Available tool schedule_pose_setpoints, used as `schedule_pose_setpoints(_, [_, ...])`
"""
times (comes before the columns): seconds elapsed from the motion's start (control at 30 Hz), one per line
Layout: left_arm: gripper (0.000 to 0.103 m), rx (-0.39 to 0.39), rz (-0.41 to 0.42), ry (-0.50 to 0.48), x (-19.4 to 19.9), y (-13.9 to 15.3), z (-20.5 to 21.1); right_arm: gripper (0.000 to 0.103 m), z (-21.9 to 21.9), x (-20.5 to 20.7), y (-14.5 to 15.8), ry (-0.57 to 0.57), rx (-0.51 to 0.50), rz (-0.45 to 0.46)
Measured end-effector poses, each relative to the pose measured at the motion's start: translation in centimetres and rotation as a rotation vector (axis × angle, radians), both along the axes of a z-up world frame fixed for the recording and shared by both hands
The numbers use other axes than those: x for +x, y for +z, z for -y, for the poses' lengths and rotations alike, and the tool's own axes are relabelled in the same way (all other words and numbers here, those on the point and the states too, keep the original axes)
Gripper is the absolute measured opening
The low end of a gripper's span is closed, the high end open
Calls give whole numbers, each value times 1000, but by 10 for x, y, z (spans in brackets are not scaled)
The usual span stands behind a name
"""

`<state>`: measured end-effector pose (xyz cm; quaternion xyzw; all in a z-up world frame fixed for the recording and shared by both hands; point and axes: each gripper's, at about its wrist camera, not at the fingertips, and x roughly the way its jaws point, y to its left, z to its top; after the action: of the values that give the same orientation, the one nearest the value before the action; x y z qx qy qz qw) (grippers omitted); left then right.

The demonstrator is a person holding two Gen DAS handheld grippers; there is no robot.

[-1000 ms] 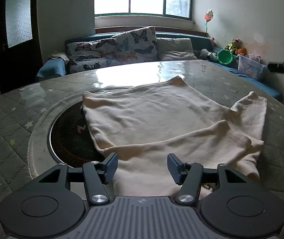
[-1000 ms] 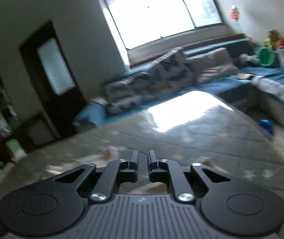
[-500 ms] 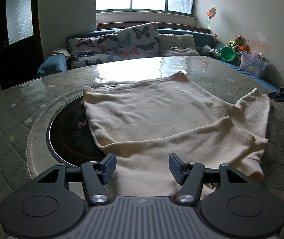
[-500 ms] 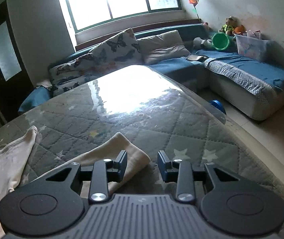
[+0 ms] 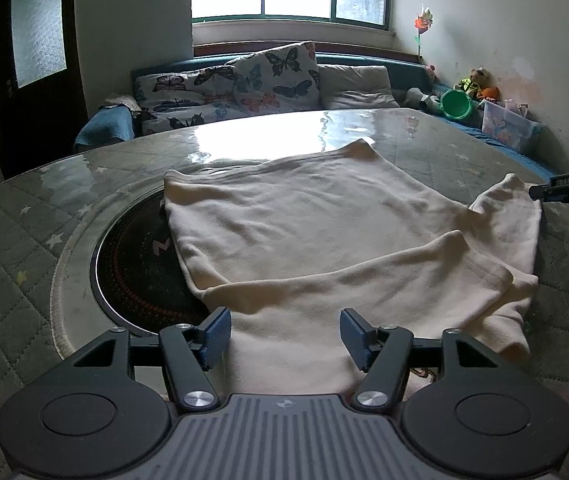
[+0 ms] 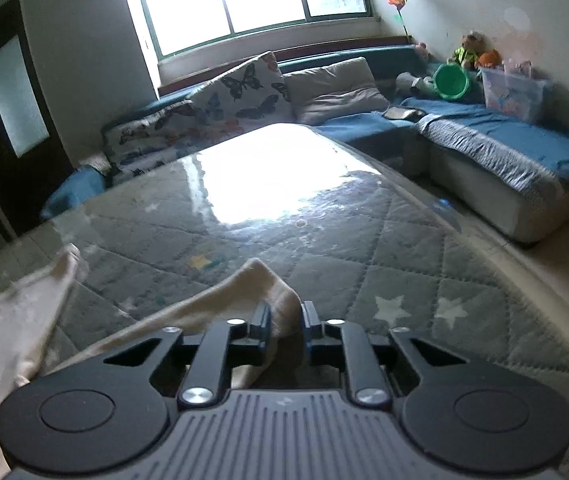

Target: Fold clothes

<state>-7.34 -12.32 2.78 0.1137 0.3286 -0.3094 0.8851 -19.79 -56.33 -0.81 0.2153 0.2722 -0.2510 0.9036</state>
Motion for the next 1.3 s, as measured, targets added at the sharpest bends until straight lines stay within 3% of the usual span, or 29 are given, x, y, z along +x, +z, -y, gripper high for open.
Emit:
schedule_pose_setpoints(0.13, [66,-1,-1,4,1,1,0,10,-3,-12,12,29,66,84])
schedule_pose_setpoints(0.47, [69,26,-22,-38,2,-1,22,9,-46,-26,64,221,158,259])
schedule_pose_setpoints(0.63, [69,37,-40,-43,3,-5,26,9,-86,-18,88,355,152,294])
schedule_pose_setpoints(0.9, [69,21,-45,-41,4,-6,21,9,-157,17,103,572,174,295])
schedule_pose_setpoints(1.3, [70,-7,-45,-30,4,-7,10,9,-250,62,82,804,118,150])
